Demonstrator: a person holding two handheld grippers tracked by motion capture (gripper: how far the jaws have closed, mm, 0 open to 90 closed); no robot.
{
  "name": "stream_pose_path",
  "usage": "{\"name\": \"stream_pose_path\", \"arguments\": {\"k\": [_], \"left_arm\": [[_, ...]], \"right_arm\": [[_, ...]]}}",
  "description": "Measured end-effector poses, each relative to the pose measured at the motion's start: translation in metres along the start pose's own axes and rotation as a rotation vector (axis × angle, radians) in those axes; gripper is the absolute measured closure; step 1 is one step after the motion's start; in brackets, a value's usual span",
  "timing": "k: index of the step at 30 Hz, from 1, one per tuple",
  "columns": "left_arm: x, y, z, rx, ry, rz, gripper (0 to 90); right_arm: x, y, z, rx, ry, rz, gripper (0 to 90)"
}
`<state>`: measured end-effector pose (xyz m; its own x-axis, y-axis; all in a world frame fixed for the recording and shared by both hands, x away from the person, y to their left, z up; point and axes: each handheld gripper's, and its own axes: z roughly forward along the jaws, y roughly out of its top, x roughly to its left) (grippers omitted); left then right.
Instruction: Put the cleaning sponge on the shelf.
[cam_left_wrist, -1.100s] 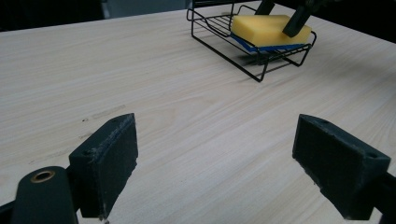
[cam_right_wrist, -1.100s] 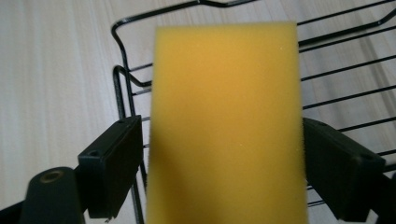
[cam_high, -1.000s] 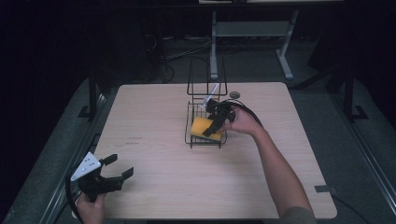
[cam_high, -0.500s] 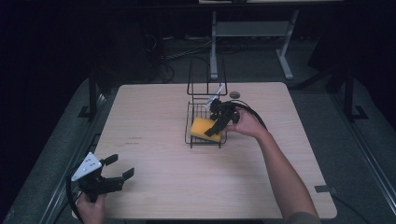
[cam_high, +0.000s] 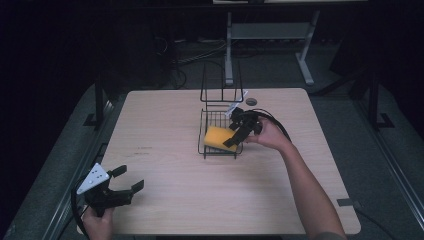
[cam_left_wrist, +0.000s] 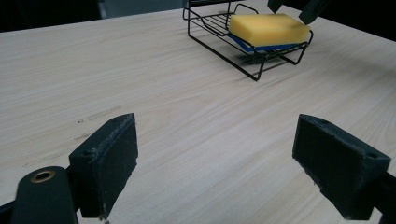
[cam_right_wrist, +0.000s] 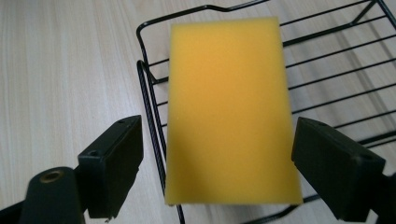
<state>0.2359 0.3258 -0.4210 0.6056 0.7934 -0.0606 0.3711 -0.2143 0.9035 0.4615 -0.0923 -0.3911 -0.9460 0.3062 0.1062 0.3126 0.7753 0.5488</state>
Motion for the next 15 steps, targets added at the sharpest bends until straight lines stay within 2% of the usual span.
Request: {"name": "stream_pose_path", "arguments": {"k": [6,7,15], "left_arm": [[0.0,0.0,0.0,-0.001,-0.002,-0.001,13.4],[0.0,0.0,0.0,-0.002,-0.001,-0.003,13.4],[-0.001,0.0,0.0,0.001,-0.005,0.002,13.4]], "right_arm": [[0.0,-0.008,-0.008,-0.017,-0.013,0.008,16.4],[0.0,-0.014,-0.011,-0.018,-0.019,0.036,16.4],[0.003,-0.03,-0.02,-0.037,-0.026,0.05,16.5]]}}
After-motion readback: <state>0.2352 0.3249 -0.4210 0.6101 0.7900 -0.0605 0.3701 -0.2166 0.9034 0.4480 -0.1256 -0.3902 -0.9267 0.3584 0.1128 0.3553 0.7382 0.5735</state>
